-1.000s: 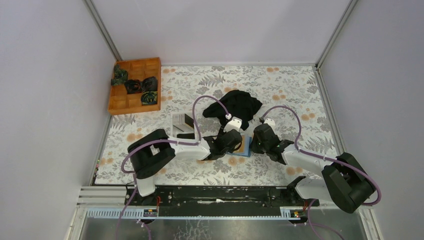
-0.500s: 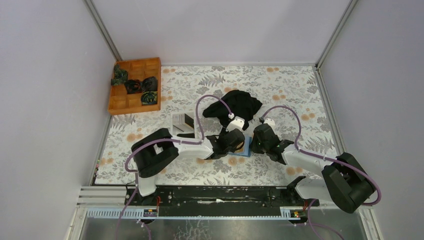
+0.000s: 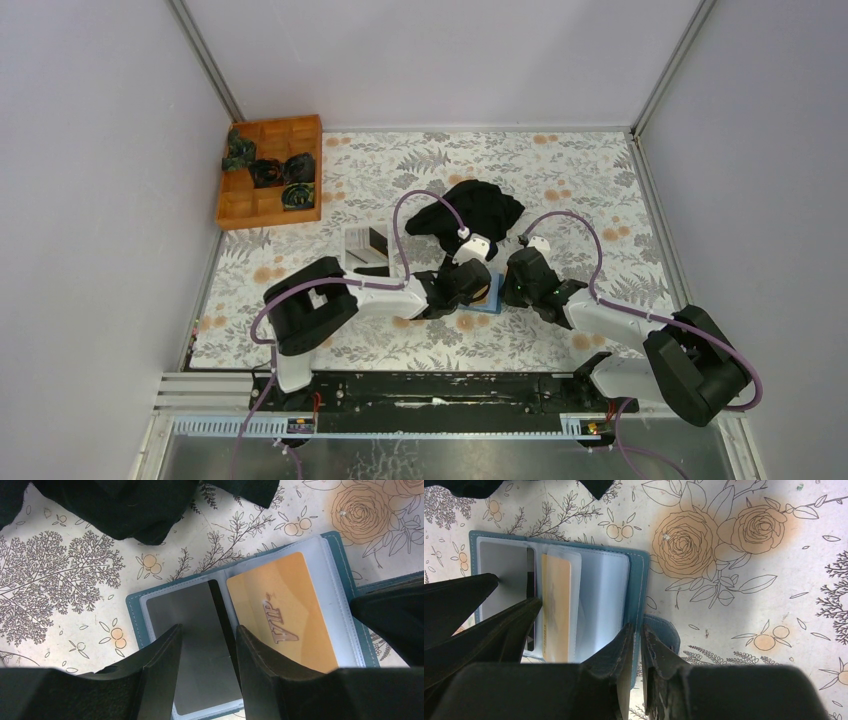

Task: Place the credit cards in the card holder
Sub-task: Insert the credit card into the card holder.

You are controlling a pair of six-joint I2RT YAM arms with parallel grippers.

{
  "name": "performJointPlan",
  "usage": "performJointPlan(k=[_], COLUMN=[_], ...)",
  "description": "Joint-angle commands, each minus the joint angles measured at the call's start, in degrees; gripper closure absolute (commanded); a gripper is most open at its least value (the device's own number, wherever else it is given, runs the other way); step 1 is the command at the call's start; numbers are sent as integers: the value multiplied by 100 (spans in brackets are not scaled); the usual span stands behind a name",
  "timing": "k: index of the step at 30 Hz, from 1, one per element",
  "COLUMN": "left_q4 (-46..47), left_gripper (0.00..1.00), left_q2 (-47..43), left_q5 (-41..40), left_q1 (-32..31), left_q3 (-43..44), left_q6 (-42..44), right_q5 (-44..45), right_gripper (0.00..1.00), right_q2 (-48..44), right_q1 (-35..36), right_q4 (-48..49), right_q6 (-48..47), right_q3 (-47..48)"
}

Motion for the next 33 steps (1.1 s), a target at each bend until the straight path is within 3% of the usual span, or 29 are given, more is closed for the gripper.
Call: performJointPlan(k=[1,14,33], left_q4=[134,724,699], left_gripper=[49,49,49], left_q2=[-129,-249,-512], left_q5=[143,650,427], left_q1=[-62,-153,-194], left_q3=[-178,-306,-387], left_q6=[-29,25,3], right_q5=[-8,3,213], right_gripper=[81,81,82], right_q2=[-15,-29,-523], right_q1=[-20,-20,-20], right_q4=[-151,-229,-640], right_q6=[-67,-76,-129], right_q3=[-46,21,143])
